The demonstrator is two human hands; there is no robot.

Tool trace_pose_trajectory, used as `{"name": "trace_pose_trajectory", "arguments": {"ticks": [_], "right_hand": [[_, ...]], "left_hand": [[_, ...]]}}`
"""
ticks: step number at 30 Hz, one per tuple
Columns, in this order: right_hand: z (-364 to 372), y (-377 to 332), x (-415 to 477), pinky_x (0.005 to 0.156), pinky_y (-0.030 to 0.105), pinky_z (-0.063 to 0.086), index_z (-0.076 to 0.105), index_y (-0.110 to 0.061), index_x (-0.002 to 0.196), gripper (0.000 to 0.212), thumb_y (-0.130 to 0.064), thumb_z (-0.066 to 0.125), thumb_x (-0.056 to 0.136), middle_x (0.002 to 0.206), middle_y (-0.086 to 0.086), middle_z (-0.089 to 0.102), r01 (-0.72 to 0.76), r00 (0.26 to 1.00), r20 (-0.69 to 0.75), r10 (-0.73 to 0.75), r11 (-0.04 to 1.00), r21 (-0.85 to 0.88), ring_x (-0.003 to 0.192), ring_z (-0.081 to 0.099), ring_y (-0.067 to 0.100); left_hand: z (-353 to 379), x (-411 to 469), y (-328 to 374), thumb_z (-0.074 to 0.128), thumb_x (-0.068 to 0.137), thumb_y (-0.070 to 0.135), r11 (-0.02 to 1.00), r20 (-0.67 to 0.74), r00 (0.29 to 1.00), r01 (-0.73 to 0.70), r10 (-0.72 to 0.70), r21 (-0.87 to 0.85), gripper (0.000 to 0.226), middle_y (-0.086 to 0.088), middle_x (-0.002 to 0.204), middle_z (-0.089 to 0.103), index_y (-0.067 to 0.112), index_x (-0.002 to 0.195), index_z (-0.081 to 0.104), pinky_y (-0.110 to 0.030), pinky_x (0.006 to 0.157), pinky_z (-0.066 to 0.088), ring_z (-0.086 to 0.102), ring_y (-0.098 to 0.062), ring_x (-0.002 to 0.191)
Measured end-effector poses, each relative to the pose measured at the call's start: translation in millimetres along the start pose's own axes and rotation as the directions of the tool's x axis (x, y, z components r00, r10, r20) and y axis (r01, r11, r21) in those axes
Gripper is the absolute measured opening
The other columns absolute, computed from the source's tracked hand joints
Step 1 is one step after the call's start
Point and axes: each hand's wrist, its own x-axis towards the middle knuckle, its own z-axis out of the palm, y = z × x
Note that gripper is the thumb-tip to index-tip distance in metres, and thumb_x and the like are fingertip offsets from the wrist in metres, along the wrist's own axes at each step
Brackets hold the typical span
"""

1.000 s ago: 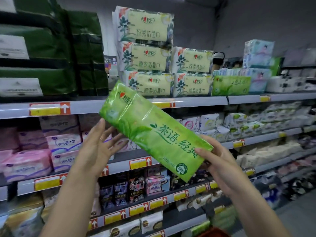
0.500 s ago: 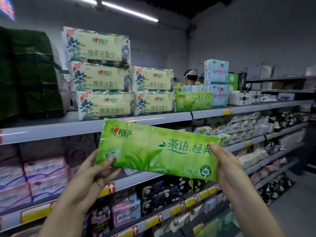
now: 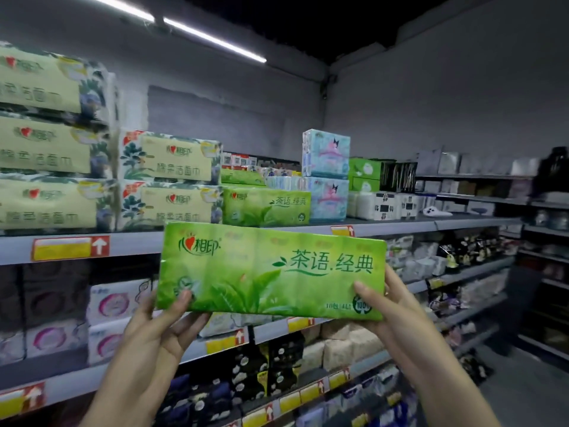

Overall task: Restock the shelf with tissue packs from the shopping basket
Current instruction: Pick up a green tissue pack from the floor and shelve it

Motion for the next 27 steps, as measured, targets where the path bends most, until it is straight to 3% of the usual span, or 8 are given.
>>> {"name": "trace_pose_trajectory", "arguments": {"ticks": [3, 7, 10, 16, 19, 22, 25, 27], "right_hand": [[-30, -1, 19, 0.092, 0.046, 0.052, 0.052, -0.033, 0.131, 0.077, -0.036, 0.083, 0.06, 0.114, -0.006, 0.07, 0.028, 1.0, -0.007, -0.028, 0.999, 0.017, 0.103, 0.068, 0.017], [-52, 5, 49, 0.085, 0.045, 0.054, 0.055, -0.033, 0.127, 0.052, -0.021, 0.067, 0.078, 0.114, -0.007, 0.07, 0.064, 0.997, -0.041, -0.063, 0.998, 0.013, 0.104, 0.067, 0.018], [-49, 12, 75, 0.086, 0.045, 0.053, 0.055, -0.035, 0.127, 0.046, -0.019, 0.064, 0.084, 0.113, -0.01, 0.07, 0.082, 0.995, -0.05, -0.082, 0.996, 0.017, 0.105, 0.066, 0.016], [-23, 16, 140, 0.073, 0.03, 0.054, 0.053, -0.032, 0.12, 0.034, -0.015, 0.059, 0.091, 0.108, -0.012, 0.066, 0.152, 0.987, -0.06, -0.15, 0.988, 0.029, 0.093, 0.065, 0.006], [-11, 11, 181, 0.065, 0.022, 0.049, 0.049, -0.032, 0.125, 0.036, -0.018, 0.058, 0.093, 0.114, -0.015, 0.06, 0.185, 0.98, -0.069, -0.185, 0.983, -0.002, 0.103, 0.059, 0.005], [-5, 5, 224, 0.078, 0.033, 0.055, 0.045, -0.03, 0.137, 0.047, -0.019, 0.058, 0.093, 0.133, -0.005, 0.055, 0.235, 0.968, -0.08, -0.239, 0.97, -0.056, 0.121, 0.055, 0.017], [-10, 0, 268, 0.106, 0.048, 0.04, 0.03, -0.026, 0.147, 0.062, -0.02, 0.059, 0.093, 0.146, -0.004, 0.039, 0.256, 0.948, -0.159, -0.274, 0.959, -0.124, 0.135, 0.037, 0.018], [-14, -2, 292, 0.105, 0.05, 0.042, 0.027, -0.024, 0.149, 0.066, -0.021, 0.06, 0.092, 0.147, -0.003, 0.038, 0.28, 0.942, -0.16, -0.296, 0.953, -0.119, 0.134, 0.038, 0.019]], "left_hand": [[22, 8, -22, 0.057, 0.081, 0.004, 1.0, -0.034, 0.999, -0.029, 0.029, -0.008, 0.053, -0.005, 0.09, 0.076, 0.006, 0.132, 0.047, -0.029, 0.058, 0.059, 0.074, -0.021, 0.077], [45, 20, -33, 0.06, 0.073, 0.004, 0.993, -0.041, 0.996, -0.077, 0.081, 0.088, 0.028, -0.009, 0.087, 0.075, 0.013, 0.098, 0.05, -0.023, 0.056, 0.057, 0.073, -0.019, 0.071], [56, 34, -31, 0.068, 0.063, 0.011, 0.974, -0.053, 0.987, -0.142, 0.153, 0.177, 0.031, -0.011, 0.095, 0.069, 0.013, 0.088, 0.05, -0.021, 0.061, 0.058, 0.073, -0.015, 0.072], [55, 92, -14, 0.064, 0.078, 0.021, 0.911, -0.02, 0.968, -0.226, 0.248, 0.344, 0.037, -0.011, 0.124, 0.061, 0.01, 0.114, 0.059, -0.023, 0.079, 0.057, 0.066, -0.016, 0.102], [52, 130, -5, 0.06, 0.09, 0.021, 0.859, -0.046, 0.959, -0.23, 0.281, 0.457, 0.054, -0.002, 0.139, 0.049, 0.01, 0.14, 0.043, -0.03, 0.089, 0.05, 0.055, -0.014, 0.117], [60, 169, -3, 0.061, 0.09, 0.019, 0.804, -0.004, 0.95, -0.262, 0.312, 0.534, 0.048, -0.002, 0.133, 0.056, 0.009, 0.137, 0.05, -0.025, 0.082, 0.055, 0.058, -0.011, 0.112], [76, 207, -6, 0.061, 0.09, 0.007, 0.788, 0.013, 0.936, -0.303, 0.352, 0.536, 0.048, -0.004, 0.127, 0.059, 0.005, 0.136, 0.05, -0.016, 0.074, 0.056, 0.062, -0.015, 0.107], [89, 226, -10, 0.059, 0.089, 0.002, 0.788, 0.035, 0.931, -0.328, 0.364, 0.521, 0.039, -0.003, 0.116, 0.063, 0.007, 0.127, 0.054, -0.016, 0.074, 0.056, 0.063, -0.012, 0.1]]}}
